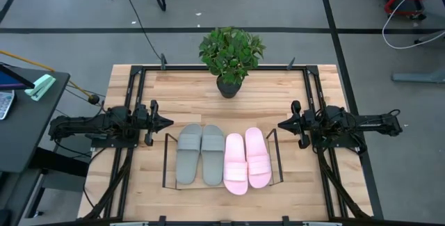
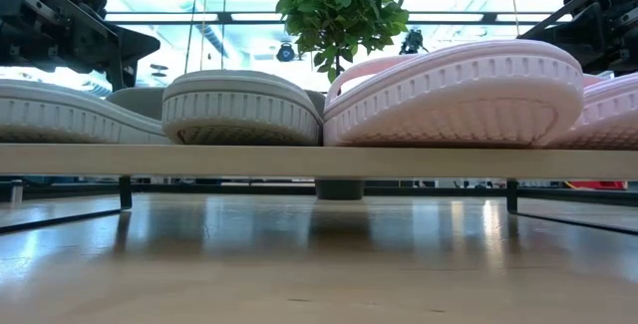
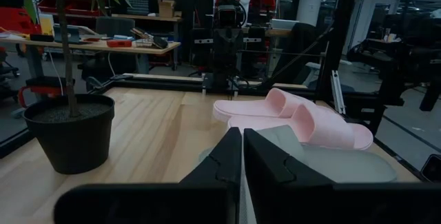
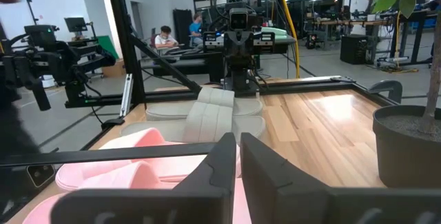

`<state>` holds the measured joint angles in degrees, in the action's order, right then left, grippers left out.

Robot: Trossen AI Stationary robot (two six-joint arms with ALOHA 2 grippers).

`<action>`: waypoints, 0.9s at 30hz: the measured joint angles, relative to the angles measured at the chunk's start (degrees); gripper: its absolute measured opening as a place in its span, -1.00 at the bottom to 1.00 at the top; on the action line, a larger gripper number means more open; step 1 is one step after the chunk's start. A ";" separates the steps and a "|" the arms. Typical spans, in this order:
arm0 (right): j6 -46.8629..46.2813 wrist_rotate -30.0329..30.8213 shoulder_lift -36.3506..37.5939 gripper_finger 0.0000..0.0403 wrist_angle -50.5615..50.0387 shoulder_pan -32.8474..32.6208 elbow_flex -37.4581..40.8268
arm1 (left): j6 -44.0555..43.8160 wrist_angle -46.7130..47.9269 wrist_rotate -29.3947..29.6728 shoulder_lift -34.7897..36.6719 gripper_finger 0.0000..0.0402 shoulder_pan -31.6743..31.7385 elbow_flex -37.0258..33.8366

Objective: Pick and place slides into the shelf
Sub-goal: Return to Home Position

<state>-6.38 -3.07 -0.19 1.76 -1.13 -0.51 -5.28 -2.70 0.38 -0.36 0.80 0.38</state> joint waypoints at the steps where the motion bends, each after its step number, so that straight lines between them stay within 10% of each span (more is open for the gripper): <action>1: 0.01 0.00 0.01 -0.86 0.00 -0.01 0.00 | 0.02 0.00 -0.02 0.00 -0.88 0.00 0.00; 27: 0.01 0.00 0.00 -0.86 0.00 0.00 0.00 | -0.02 0.00 0.00 0.00 -0.88 0.00 0.00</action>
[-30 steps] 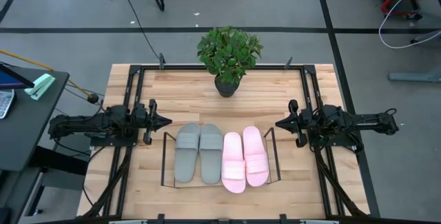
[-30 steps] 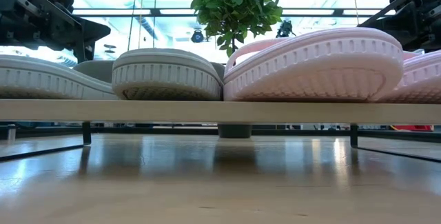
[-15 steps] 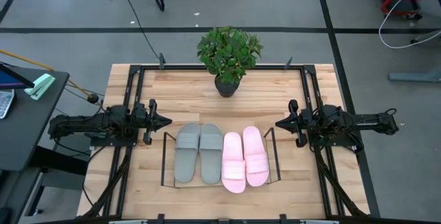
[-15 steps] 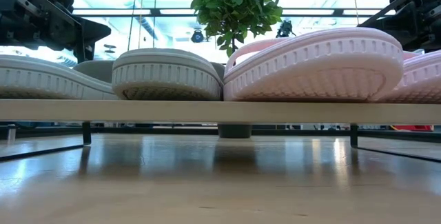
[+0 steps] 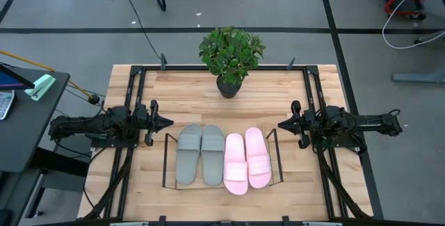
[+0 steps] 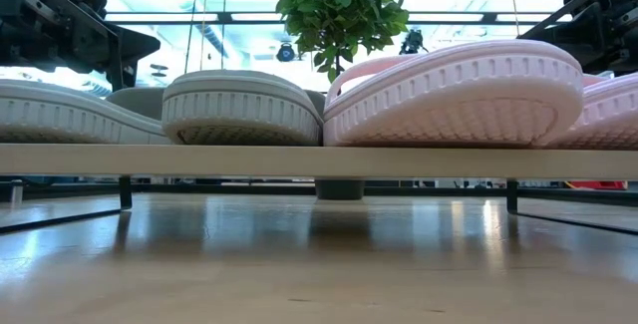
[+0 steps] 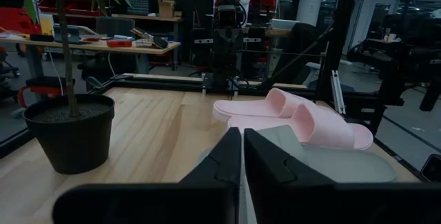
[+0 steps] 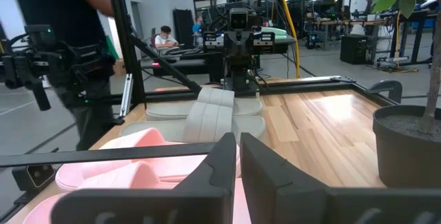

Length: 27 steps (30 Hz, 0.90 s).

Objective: Pick and place slides into the shelf
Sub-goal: Return to Home Position

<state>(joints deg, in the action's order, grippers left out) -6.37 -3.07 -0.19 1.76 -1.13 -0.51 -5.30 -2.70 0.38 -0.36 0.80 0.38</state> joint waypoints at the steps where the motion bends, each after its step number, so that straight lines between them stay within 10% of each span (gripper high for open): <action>1: 0.00 0.00 0.00 -0.86 0.00 -0.02 0.00 | 0.00 0.00 0.00 0.00 -0.87 -0.02 0.00; 27: 0.00 0.00 0.00 -0.87 0.00 0.00 0.00 | 0.04 0.01 -0.01 0.00 -0.86 -0.01 0.00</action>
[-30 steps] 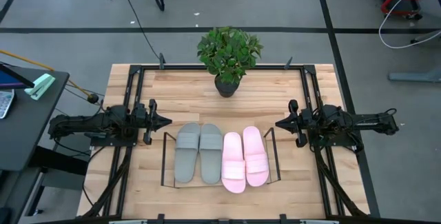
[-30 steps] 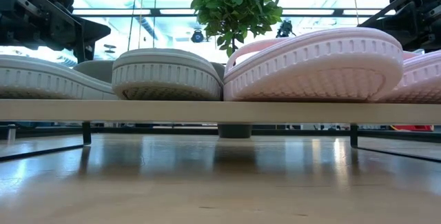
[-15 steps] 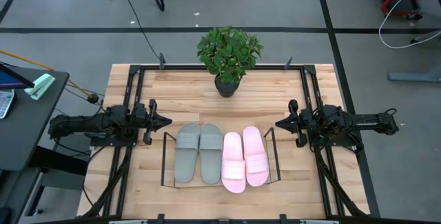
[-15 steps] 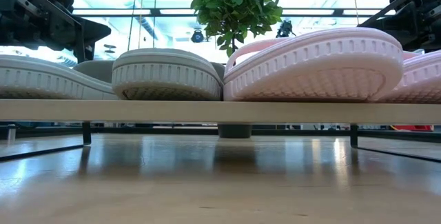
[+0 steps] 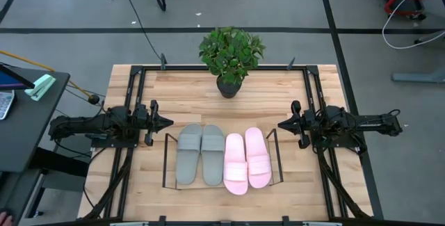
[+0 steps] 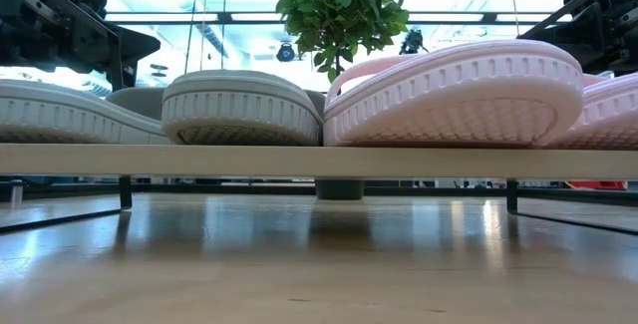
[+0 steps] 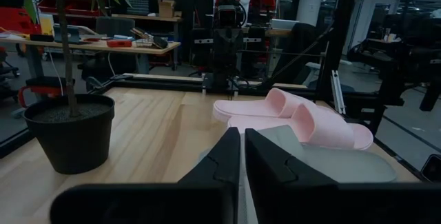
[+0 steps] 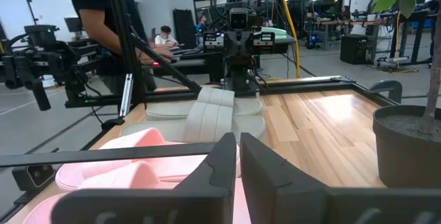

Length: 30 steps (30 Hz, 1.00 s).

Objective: Pick and place slides into the shelf
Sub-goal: Return to Home Position

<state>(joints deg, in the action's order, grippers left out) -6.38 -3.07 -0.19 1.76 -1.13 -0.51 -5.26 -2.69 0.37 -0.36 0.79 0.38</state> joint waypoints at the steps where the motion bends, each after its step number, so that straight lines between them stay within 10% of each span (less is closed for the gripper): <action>1: -0.02 0.00 0.00 -0.87 -0.01 -0.01 0.00 | -0.02 -0.01 0.01 0.00 -0.85 -0.01 0.00; 30: -0.02 0.00 0.00 -0.87 0.00 -0.02 0.00 | -0.02 -0.01 -0.01 0.00 -0.82 -0.01 0.00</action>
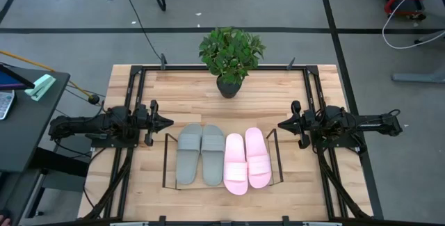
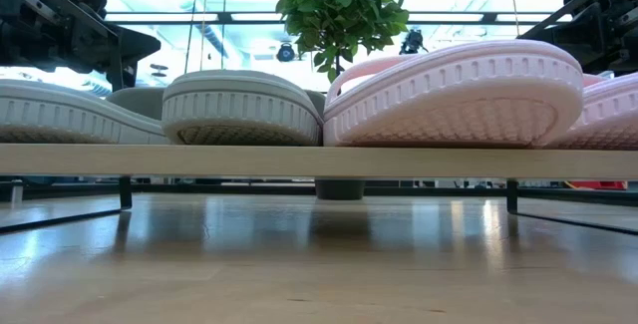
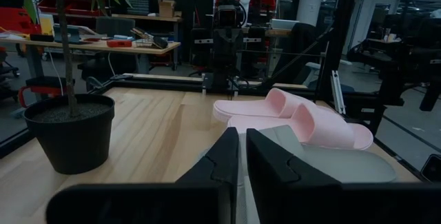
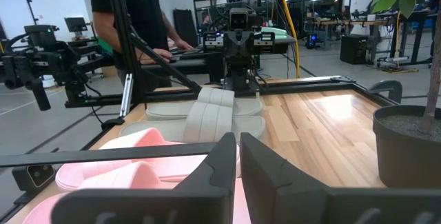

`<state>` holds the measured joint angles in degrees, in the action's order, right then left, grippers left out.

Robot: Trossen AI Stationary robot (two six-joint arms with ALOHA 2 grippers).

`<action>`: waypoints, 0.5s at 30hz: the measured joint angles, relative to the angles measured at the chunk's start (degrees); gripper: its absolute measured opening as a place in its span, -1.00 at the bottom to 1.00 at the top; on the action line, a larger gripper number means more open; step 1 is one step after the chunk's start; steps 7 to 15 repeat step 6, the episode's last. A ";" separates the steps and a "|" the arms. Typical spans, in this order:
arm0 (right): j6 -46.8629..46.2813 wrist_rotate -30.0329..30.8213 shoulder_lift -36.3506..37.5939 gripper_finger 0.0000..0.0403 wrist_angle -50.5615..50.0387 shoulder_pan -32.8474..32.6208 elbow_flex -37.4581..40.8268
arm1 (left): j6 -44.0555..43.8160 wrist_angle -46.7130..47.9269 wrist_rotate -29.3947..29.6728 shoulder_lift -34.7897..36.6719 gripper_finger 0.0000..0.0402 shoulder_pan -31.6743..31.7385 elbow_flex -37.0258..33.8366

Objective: Pick and place slides into the shelf
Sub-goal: Return to Home Position

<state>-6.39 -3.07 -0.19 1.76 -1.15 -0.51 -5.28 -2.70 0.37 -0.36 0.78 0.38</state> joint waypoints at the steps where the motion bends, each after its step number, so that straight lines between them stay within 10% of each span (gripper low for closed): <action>1: 0.00 0.00 0.00 -0.87 0.00 0.02 0.00 | -0.02 0.00 0.01 0.00 -0.82 0.00 0.00; 15: 0.00 0.00 0.00 -0.87 -0.02 0.00 0.00 | -0.02 0.00 0.01 0.00 -0.86 0.01 0.00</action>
